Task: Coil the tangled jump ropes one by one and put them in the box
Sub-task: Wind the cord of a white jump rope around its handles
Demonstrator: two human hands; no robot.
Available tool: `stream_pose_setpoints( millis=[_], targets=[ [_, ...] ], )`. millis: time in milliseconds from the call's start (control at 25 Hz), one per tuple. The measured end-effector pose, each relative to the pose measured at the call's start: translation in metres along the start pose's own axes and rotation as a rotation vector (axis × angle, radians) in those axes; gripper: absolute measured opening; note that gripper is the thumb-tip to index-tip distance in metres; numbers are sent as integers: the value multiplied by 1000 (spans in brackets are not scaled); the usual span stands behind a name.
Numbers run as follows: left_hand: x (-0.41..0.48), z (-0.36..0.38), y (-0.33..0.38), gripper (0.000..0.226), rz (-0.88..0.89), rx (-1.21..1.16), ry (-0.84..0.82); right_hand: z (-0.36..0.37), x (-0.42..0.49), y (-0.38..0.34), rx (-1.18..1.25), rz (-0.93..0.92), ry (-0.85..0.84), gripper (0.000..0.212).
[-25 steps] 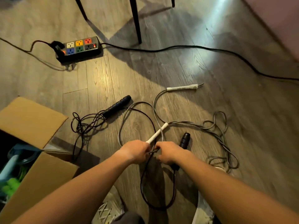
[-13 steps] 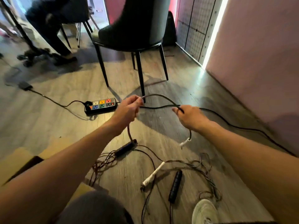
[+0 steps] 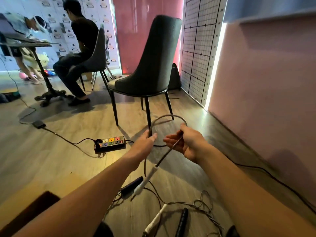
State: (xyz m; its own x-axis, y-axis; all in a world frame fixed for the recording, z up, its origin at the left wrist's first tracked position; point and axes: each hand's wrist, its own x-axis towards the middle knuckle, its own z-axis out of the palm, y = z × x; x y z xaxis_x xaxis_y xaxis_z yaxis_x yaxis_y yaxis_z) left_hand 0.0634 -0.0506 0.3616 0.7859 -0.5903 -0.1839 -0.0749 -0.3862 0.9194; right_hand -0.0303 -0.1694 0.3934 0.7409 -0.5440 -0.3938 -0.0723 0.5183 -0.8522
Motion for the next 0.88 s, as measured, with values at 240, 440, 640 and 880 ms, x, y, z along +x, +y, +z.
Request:
stream_pose_setpoints(
  millis=[240,440,640,880],
  targets=[
    [-15,8,-2,68,-35,65,-529,-9,14,-31,337,-86,92,38],
    [0,-6,-9,66,74,94,-631,-36,31,-47,393,-154,223,41],
    [16,12,-22,107,82,265,-613,-33,35,-47,714,-122,207,39],
    [23,43,-14,100,247,463,-366,-25,37,-41,1025,-75,149,34]
  ],
)
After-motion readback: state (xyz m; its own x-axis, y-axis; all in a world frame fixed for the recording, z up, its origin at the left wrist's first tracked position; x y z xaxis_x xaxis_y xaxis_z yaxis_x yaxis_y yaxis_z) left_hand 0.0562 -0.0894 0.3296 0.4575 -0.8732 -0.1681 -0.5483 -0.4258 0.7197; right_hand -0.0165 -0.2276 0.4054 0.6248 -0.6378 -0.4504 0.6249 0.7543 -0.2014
